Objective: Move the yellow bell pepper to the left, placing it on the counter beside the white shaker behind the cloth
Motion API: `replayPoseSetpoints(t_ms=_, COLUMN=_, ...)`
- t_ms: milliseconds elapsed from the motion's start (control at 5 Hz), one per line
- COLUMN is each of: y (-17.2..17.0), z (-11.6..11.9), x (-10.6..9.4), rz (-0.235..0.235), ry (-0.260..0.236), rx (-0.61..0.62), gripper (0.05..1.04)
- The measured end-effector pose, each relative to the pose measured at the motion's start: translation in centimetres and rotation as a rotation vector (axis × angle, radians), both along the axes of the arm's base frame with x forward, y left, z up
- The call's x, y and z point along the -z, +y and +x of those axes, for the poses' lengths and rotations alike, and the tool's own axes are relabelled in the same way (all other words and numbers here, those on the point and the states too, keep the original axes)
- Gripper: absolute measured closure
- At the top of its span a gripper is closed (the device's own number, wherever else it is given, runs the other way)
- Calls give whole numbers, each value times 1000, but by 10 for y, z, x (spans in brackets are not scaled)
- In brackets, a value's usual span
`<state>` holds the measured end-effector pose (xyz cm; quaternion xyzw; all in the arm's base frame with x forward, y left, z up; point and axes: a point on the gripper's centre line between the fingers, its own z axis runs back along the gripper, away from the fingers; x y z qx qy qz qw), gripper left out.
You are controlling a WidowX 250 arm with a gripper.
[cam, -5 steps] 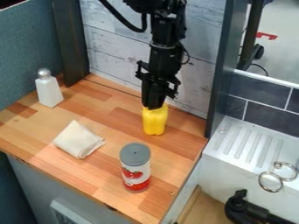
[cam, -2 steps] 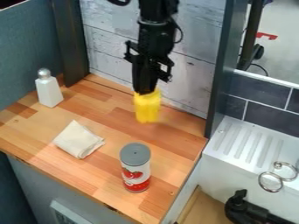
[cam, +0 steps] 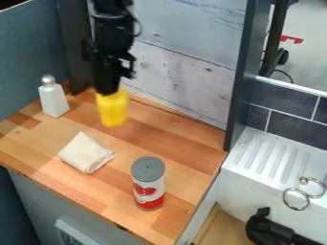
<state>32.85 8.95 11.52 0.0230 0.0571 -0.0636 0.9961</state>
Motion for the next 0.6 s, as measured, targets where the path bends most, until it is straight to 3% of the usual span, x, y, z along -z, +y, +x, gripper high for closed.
replayPoseSetpoints(t_ms=200, y=32, z=-5, x=0, rz=0, ry=-29, rx=-42, gripper=975)
replayPoseSetpoints(t_ms=600, y=51, z=12, x=21, rz=-14, ry=9, rx=-40, gripper=975)
